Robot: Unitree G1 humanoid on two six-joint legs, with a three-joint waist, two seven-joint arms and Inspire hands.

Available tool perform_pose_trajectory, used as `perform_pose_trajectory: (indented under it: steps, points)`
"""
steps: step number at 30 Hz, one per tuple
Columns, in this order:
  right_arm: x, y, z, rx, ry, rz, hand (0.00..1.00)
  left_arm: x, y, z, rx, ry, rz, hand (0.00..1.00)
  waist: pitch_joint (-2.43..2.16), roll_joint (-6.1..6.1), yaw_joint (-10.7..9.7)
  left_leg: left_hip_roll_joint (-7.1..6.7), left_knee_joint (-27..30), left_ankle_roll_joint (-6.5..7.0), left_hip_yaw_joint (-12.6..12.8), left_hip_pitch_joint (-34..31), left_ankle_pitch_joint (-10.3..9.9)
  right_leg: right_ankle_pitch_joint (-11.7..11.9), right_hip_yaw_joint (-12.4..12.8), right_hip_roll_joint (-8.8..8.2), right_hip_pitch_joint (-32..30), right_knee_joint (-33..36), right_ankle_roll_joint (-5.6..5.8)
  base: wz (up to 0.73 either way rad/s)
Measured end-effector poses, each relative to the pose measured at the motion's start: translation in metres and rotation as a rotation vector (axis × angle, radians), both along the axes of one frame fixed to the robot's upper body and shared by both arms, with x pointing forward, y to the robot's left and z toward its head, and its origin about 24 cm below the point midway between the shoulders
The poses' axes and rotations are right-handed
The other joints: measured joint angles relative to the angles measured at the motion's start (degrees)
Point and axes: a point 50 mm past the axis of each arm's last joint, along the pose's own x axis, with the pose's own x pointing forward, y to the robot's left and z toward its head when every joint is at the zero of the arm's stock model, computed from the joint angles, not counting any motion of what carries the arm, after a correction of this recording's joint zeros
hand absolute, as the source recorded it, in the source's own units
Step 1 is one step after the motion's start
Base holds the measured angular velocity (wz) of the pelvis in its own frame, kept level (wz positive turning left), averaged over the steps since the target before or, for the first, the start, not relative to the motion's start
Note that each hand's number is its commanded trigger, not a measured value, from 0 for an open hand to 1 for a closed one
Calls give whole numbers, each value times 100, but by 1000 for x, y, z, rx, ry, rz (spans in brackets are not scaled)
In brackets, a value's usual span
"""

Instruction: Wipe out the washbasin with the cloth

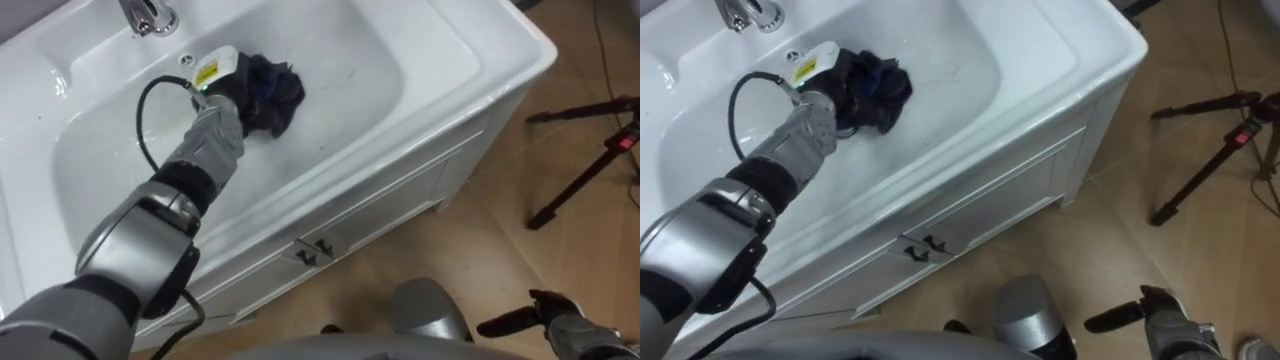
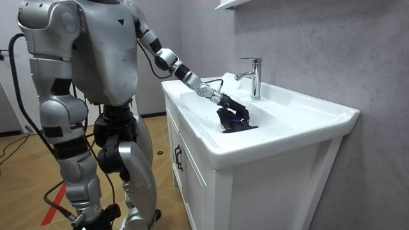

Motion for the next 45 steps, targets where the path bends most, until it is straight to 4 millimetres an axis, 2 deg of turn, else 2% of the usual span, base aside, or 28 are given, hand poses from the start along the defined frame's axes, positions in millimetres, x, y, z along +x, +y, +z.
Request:
perform_pose_trajectory:
  steps: [10, 17, 27, 33, 37, 38, 41, 42, 45]
  points:
    - [-10, 0, -2, -17, 23, -5, 0, 6, -21, 20, -127, -57, -61, 100, -7, -11, 47, 2, -16, 2, 9, 38, -1, 20, 10, 10, 83, -105, 11, -1]
    - [-8, 1, -2, -18, 26, 9, 0, 5, -22, 19, -155, -44, -69, 100, -8, -26, 69, 4, -48, 2, -23, 172, -2, 19, -17, 18, 269, -156, 10, 0]
    - [-14, 3, -4, -43, 49, -1, 0, 1, -24, 14, -173, -45, -88, 100, -17, -184, 65, 3, -60, 25, -27, 385, -16, 21, 9, 36, 460, -219, 9, -2]
    - [-13, 4, -4, -53, 46, 2, 0, -7, -25, 5, -194, -31, -103, 100, -29, -178, 66, 7, -75, 56, 10, 462, -37, 21, -23, 37, 584, -239, 10, 1]
    - [-12, 4, -4, -54, 42, 9, 0, -8, -25, 3, -195, -24, -106, 100, -56, -144, 69, 7, -101, 56, 19, 479, -37, 23, -43, 35, 587, -239, 10, 2]
    - [-13, 4, -4, -55, 44, 13, 0, -10, -25, 1, -199, -18, -103, 100, -57, -167, 75, 7, -107, 56, 21, 502, -37, 24, -41, 36, 593, -243, 9, -4]
    - [-21, 4, -5, -56, 60, 13, 0, -25, -22, -17, -220, 37, -99, 100, -145, -204, 79, 14, -123, 56, 15, 646, -37, 30, -16, 60, 760, -346, 7, -6]
    - [-24, 3, -5, -57, 67, 10, 0, -30, -21, -23, -225, 58, -99, 100, -192, -182, 80, 23, -124, 56, 10, 669, -37, 57, -4, 77, 815, -427, 12, -8]
    - [-25, 6, -7, -52, 71, 12, 0, -39, -19, -33, -230, 100, -97, 100, -199, -179, 128, 44, -159, 55, 6, 820, -39, 123, 22, 123, 1010, -592, 10, -8]
